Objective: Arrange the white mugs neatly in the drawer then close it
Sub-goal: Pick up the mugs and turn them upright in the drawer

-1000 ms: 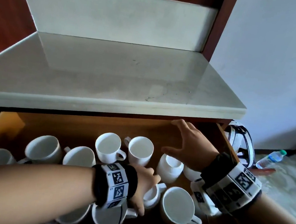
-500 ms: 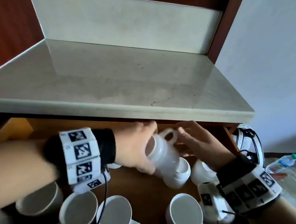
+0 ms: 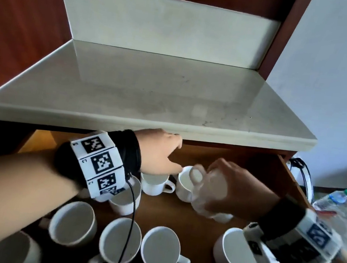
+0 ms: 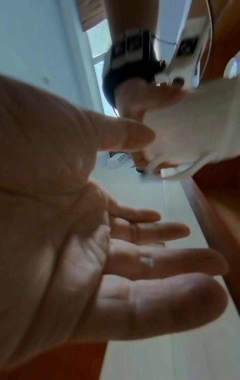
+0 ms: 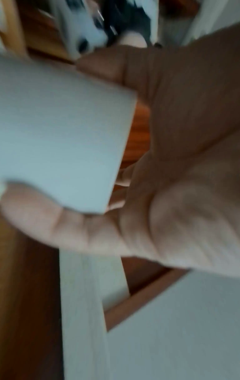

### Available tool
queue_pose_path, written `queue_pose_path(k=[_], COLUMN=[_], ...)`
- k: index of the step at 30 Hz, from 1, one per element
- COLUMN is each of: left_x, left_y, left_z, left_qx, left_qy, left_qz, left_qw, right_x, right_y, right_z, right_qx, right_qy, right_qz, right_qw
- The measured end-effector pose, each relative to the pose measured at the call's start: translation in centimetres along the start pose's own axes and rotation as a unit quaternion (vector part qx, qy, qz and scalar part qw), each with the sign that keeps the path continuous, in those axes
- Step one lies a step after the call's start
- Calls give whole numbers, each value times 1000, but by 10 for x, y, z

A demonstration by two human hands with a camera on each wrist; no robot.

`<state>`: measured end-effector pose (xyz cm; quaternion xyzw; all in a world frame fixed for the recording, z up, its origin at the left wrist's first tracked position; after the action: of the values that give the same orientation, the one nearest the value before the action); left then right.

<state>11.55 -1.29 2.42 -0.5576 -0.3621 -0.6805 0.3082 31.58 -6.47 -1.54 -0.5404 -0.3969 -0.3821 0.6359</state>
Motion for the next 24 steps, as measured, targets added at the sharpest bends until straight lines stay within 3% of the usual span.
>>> queue_pose_path(k=[7,13,21,24], left_x=[-14,-17,-26,-32], left_y=[-20,-18,9,23], left_z=[-17,-25,-8,8], left_qx=[-7,-27,-60,-70], left_qy=[-56,-73,-75,-65], left_qz=[-22,-38,-30,-41], left_qw=[998,996,995,995], right_x=[-83,-118,-104,-63], right_y=[-7,-9,-7,-2], right_z=[-3,-8,-10,-11], right_qx=[5,9,13,9], right_qy=[-124,-148,-200,-161], right_qz=[-173,-239,-204,-141], right_qw=[977,960,958,977])
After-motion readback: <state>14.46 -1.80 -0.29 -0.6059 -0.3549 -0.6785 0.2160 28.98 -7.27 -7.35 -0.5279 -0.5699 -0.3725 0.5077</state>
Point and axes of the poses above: each hand's wrist, its own z-axis towards the middle knuckle, its own x-axis out of the back of the hand, y = z × x, the point moved 2 cm from there along z, towards the middle knuckle, and after that the axes turned 15 degrees about y, right-handed, at the moved point
